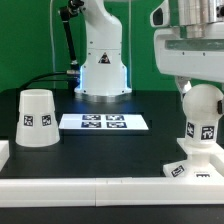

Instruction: Assemble lamp

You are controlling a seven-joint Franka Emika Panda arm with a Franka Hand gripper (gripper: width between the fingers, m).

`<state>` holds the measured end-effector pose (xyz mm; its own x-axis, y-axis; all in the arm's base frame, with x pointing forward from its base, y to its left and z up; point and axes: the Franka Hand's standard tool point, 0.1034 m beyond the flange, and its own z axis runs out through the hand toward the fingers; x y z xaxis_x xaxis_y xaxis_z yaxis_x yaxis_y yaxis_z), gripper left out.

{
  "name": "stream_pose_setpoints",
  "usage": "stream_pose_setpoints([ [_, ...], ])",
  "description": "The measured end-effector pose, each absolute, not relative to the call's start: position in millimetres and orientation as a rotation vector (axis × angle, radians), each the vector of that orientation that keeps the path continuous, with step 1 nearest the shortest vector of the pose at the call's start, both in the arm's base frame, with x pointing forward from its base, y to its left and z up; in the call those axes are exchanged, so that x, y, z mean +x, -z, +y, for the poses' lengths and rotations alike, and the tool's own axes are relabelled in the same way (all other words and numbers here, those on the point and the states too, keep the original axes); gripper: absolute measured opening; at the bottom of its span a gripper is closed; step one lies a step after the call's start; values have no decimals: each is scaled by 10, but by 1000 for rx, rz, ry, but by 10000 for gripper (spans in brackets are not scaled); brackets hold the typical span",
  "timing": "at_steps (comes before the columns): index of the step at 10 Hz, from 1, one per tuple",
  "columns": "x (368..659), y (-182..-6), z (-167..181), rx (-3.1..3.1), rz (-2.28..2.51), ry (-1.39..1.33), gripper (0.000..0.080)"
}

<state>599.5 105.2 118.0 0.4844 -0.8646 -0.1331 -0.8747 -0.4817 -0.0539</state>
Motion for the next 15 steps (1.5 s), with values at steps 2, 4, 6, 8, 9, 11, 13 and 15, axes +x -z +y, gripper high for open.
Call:
stream_pose_setpoints([
  [2,6035,-1221,1042,-2799,1135,-140,698],
  [4,6076,-1227,1047,-2880,889,-147,698],
  [6,6075,-1223,1042,-2933,665,-133,698],
  [8,6075,-1222,1038,-2970,440,-117,698],
  [9,6074,-1221,1040,-2985,331,-109,698],
  [11,6078,-1217,1027,-3067,-135,-71,698],
  [13,6097,-1229,992,-3045,-523,-59,698],
  [15,6099,-1227,976,-3007,-713,-54,698],
])
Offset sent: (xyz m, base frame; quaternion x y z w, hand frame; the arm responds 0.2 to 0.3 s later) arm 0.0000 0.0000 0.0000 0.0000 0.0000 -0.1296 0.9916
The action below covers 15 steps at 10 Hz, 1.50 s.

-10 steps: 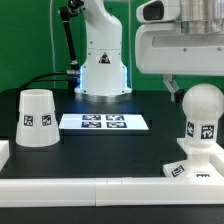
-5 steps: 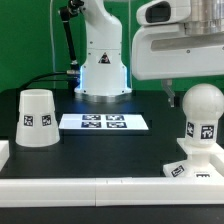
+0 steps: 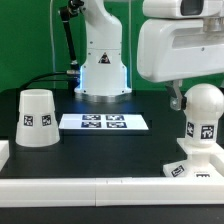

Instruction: Assemble lamp

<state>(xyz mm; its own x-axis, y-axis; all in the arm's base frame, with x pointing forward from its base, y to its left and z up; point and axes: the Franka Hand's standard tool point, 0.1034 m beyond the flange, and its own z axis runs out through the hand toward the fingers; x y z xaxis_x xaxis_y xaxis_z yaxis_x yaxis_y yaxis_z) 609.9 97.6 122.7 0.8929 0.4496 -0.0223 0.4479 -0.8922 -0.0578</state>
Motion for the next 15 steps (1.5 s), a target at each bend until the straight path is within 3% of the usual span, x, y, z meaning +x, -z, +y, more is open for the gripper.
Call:
stream_pose_setpoints([
  [8,6206,-1208,992,-2573,-1860,57,698],
  [13,6175,-1155,958,-2498,-1978,17,698],
  [14,6175,-1154,956,-2498,-1977,17,573],
  [15,6175,-1154,955,-2498,-1977,17,577],
])
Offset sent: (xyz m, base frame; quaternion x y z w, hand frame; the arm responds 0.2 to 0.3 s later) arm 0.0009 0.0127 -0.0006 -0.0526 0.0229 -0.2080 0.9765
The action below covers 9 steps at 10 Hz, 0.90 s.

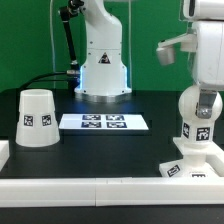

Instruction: Assemble lamp

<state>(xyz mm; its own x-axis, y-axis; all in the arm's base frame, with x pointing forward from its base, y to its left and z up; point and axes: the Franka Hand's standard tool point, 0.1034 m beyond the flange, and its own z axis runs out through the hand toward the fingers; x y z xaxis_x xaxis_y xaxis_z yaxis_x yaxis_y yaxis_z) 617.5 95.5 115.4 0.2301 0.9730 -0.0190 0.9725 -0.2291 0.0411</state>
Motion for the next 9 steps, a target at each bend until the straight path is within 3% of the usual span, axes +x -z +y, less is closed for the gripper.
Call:
stream_pose_setpoints([
  [3,6174,-1153,940,2481,1857,-18,577],
  [9,6181,-1148,940,2908,1110,-53,579],
])
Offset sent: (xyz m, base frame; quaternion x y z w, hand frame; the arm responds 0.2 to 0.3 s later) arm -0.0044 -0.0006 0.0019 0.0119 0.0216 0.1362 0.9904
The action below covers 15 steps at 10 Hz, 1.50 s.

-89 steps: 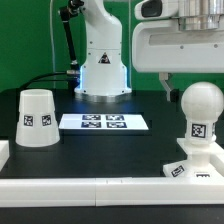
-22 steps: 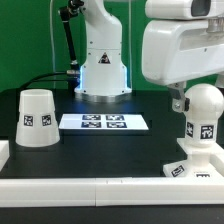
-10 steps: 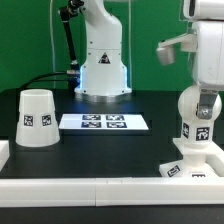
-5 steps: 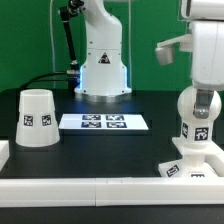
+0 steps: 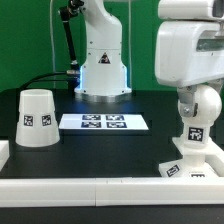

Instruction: Assemble lamp

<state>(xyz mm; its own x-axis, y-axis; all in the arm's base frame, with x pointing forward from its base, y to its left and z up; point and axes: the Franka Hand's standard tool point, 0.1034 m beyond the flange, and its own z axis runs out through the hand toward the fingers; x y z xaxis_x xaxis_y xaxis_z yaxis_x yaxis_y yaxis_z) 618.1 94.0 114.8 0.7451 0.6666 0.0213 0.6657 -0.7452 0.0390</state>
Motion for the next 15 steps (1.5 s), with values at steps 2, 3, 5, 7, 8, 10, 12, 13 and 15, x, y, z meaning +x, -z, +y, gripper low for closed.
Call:
stream_pose_setpoints([
  [2,6181,-1149,941,2964,956,-55,579],
  [3,6182,-1150,942,2999,843,-57,579],
  [5,6186,-1152,942,3047,660,-66,579],
  [7,6155,-1153,955,3108,329,-96,579],
  [8,6148,-1152,970,3122,203,-96,579],
  [10,6126,-1133,978,3137,-190,-92,579],
  [12,6113,-1129,982,3117,-437,-77,579],
  [13,6113,-1128,982,3111,-481,-76,579],
  [15,6113,-1128,979,3083,-653,-74,579],
])
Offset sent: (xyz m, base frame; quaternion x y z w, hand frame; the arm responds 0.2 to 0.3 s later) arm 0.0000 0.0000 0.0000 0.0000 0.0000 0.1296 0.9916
